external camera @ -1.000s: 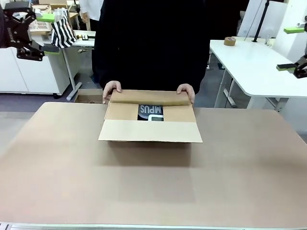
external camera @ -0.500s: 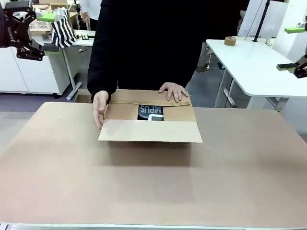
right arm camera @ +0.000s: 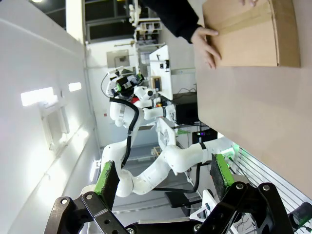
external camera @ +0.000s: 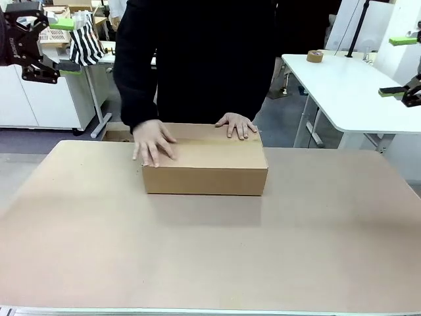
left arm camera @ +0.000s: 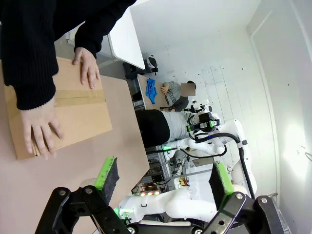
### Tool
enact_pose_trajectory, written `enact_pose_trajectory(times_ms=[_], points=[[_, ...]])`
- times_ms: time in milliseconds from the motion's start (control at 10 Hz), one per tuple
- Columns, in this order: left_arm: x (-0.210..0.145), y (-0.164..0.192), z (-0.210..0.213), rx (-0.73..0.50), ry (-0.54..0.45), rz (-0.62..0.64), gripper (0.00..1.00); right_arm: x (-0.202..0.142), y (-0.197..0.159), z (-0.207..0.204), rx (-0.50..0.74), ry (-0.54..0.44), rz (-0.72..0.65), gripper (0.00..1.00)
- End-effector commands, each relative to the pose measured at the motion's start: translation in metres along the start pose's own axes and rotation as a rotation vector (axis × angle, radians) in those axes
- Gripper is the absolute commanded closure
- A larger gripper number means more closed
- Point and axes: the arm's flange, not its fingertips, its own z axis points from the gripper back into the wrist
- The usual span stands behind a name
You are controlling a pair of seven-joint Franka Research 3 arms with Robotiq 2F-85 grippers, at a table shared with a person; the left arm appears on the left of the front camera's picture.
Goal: Pack the gift set into the box.
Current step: Press and hold the closed box until the human finishes sealing it.
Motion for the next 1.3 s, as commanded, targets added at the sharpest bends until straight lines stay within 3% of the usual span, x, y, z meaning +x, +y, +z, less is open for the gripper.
enact_pose_trajectory(times_ms=[0,1200], points=[[-0.0017,-0.0018,0.0004,0.006,0.004,0.011,0.0,-0.0013,-0.0011,0.0003,-0.009,0.009,0.016,0.0],[-0.0017,-0.0018,0.0004,0.006,0.004,0.011,0.0,-0.0013,-0.0011,0.0003,-0.009,0.009,0.016,0.0]])
